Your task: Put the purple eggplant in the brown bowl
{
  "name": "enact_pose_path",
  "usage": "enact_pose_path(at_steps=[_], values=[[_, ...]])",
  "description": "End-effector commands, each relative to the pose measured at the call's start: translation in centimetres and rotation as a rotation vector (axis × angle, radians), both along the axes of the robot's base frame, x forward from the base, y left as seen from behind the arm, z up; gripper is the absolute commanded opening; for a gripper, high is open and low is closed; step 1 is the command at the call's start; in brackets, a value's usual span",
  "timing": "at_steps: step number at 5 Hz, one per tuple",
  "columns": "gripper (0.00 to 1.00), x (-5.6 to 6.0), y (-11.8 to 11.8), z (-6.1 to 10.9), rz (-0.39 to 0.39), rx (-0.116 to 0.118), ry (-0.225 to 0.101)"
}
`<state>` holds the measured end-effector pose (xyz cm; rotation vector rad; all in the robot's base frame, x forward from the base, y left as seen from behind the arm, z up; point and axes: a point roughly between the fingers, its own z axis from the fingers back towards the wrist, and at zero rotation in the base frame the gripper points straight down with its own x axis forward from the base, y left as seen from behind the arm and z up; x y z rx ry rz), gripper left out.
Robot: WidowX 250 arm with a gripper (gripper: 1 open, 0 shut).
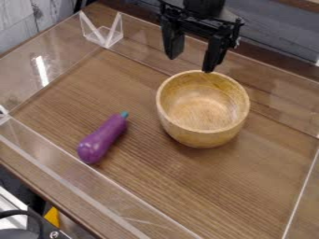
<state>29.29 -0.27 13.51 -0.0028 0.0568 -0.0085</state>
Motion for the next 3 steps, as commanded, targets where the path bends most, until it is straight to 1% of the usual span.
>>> enact_pose_path(at_steps=[1,2,3], values=[[1.00,-0.3,0.0,-0.5,0.003,-0.003,0.014],[1.00,-1.9,1.4,-0.7,0.008,-0.011,0.009],[1.00,-3.7,3.6,-0.6,0.011,-0.008,-0.014]])
